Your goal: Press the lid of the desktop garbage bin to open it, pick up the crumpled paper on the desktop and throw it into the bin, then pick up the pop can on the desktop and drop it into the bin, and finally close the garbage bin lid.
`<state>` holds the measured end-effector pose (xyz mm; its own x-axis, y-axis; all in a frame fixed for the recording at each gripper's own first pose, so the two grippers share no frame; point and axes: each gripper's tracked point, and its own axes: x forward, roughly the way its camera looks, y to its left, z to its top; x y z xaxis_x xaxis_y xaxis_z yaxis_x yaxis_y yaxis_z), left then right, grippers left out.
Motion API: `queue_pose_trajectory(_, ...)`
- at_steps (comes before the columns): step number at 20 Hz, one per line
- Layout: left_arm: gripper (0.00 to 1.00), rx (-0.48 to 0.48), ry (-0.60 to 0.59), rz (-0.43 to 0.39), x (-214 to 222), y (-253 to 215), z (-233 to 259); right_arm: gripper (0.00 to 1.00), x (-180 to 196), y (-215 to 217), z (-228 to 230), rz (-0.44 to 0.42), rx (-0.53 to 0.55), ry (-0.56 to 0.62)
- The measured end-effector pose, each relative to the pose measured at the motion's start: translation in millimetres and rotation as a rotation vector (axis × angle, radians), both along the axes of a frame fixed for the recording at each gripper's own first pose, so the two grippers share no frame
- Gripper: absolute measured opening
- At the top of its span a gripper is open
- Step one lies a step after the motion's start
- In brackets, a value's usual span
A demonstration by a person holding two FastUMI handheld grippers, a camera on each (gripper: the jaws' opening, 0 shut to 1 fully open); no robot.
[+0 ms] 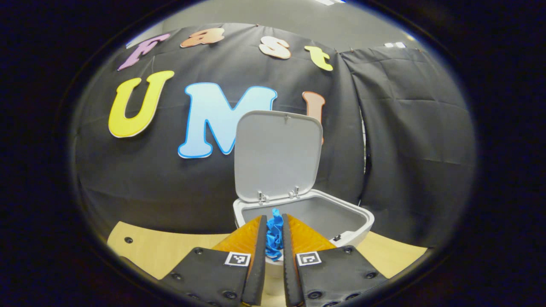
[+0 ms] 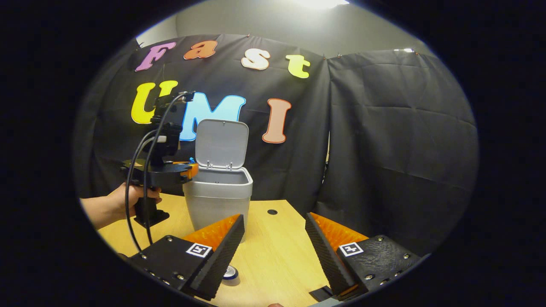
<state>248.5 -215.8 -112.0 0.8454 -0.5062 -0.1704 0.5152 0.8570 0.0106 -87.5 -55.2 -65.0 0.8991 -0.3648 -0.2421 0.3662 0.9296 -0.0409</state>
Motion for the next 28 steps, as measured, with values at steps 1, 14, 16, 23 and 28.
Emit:
queue_pose_trajectory(1,0.26,0.004,0.005,-0.011,-1,-4,-2,0.93,-2,3,1,-0.004,0.001,0.000)
queue_pose_trajectory(14,0.64,0.016,0.045,-0.022,0,-17,-16,0.93,-12,-17,14,-0.037,-0.038,-0.041)
queue_pose_trajectory(16,0.73,0.012,0.041,-0.021,-2,-16,-14,0.93,-10,-16,13,-0.025,-0.031,-0.047)
queue_pose_trajectory(23,0.92,-0.052,0.042,0.021,-30,6,10,0.93,0,0,11,0.099,-0.013,-0.071)
queue_pose_trajectory(28,0.94,-0.063,-0.014,0.108,-66,50,37,0.96,7,24,-1,0.252,0.036,-0.090)
